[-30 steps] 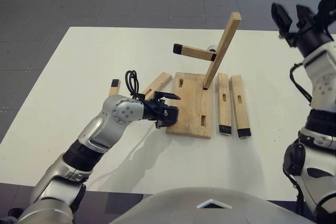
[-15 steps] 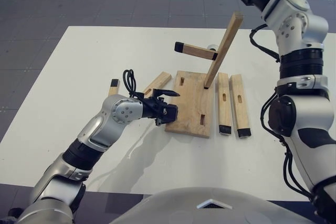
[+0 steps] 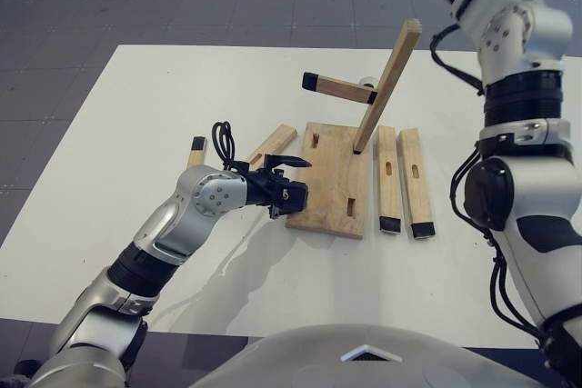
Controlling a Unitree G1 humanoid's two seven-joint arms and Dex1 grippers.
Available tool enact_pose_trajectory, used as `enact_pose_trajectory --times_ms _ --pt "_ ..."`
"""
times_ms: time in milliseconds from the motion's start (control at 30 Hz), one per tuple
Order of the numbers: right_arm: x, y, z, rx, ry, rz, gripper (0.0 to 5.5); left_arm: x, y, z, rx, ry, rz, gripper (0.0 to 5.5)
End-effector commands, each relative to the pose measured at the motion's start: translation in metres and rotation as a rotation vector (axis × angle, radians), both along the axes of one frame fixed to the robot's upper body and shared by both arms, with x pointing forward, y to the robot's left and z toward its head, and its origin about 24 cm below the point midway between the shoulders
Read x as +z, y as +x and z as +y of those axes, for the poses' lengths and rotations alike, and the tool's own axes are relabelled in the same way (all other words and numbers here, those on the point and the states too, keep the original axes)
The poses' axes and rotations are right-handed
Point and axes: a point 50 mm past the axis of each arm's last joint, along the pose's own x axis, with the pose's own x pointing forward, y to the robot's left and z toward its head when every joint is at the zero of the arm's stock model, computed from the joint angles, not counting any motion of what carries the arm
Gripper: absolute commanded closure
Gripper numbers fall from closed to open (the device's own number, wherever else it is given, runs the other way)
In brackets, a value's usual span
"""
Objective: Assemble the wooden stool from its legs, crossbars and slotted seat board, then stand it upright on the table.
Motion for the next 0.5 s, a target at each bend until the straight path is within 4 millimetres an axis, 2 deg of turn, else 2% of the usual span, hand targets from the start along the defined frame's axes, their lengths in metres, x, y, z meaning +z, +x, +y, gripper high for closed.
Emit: enact_pose_trajectory --times_ms 33,67,100,167,233,267,300,333,367,400,500 --pt "0.096 -0.026 -0.01 0.011 0.088 -0.318 1.16 -0.015 -0.004 0.01 0.035 0.068 0.062 1.41" --pt "0.095 -0.025 -0.009 0.014 0.094 -0.316 1.16 -0.016 -0.004 0.009 0.036 0.067 0.063 1.41" --pt "0.08 -0.018 -0.007 0.021 0.091 -0.268 1.16 -0.016 -0.004 0.009 0.037 0.066 0.064 1.41" --pt "0.016 0.0 0.003 0.041 0.075 -0.065 1.16 -0.016 -0.004 0.009 0.033 0.066 0.065 1.41" --pt "-0.078 0.006 0.01 0.055 0.05 0.221 1.16 -0.016 -0.004 0.008 0.025 0.066 0.067 1.41" --pt "-0.12 0.0 0.01 0.053 0.046 0.35 1.16 -0.016 -0.004 0.007 0.019 0.066 0.068 1.41" --pt "-0.154 -0.01 0.012 0.064 0.044 0.452 1.16 -0.015 -0.004 0.006 0.016 0.064 0.069 1.41" --pt "-0.171 -0.019 0.014 0.076 0.043 0.504 1.16 -0.015 -0.005 0.006 0.016 0.064 0.07 1.41" --pt "-0.178 -0.025 0.015 0.085 0.042 0.524 1.16 -0.016 -0.005 0.006 0.018 0.063 0.071 1.41" --pt "-0.174 -0.026 0.015 0.086 0.047 0.514 1.16 -0.016 -0.006 0.006 0.022 0.062 0.072 1.41" --pt "-0.144 -0.022 0.011 0.076 0.073 0.428 1.16 -0.017 -0.006 0.006 0.031 0.058 0.075 1.41"
